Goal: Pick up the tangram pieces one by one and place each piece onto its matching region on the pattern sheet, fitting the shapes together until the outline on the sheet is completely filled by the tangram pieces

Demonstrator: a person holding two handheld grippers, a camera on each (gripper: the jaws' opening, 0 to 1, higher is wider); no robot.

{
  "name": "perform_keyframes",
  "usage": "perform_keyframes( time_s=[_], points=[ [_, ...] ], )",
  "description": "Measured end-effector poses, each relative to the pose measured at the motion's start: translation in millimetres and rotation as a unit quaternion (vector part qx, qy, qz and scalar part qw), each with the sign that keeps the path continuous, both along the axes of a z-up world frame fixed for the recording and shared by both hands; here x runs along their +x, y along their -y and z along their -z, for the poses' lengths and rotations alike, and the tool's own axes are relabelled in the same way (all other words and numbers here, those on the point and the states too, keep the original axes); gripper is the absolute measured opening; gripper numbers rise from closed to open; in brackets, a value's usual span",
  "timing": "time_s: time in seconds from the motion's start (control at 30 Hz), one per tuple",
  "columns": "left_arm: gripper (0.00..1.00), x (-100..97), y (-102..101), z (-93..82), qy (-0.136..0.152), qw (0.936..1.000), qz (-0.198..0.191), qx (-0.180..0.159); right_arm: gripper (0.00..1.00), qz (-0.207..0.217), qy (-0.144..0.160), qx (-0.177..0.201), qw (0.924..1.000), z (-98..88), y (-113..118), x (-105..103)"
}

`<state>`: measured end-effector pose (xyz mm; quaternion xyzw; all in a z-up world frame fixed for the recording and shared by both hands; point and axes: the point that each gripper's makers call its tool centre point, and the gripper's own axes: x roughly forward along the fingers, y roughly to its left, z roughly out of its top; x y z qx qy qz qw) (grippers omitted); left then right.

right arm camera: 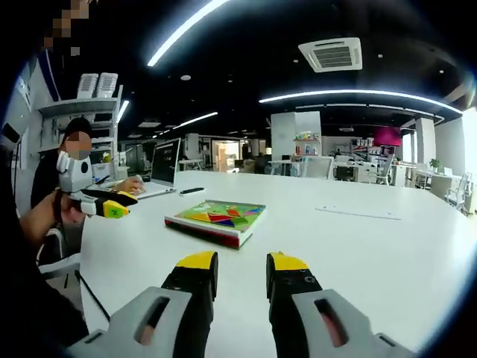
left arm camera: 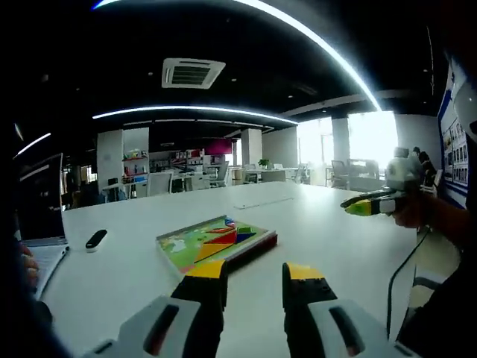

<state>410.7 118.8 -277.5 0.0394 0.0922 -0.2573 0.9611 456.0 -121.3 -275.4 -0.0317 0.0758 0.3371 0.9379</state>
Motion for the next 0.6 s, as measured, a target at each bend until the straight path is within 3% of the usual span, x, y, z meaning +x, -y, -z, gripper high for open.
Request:
perform_keyframes(
  time_s=[0.17, 0.6],
  points=[
    [0.31, -2.7, 1, -6.1, 0.01, 0.9999, 0.008, 0.004, 0.28, 0.005, 0.017, -0.002, 0.9998, -7.3, 3, -1],
    [0.31, 1.1, 4, -11.6, 0.013, 0.9998, 0.012, 0.001, 0.28, 0.031, 0.011, 0.013, 0.9994, -15.0, 28, 8]
  ],
)
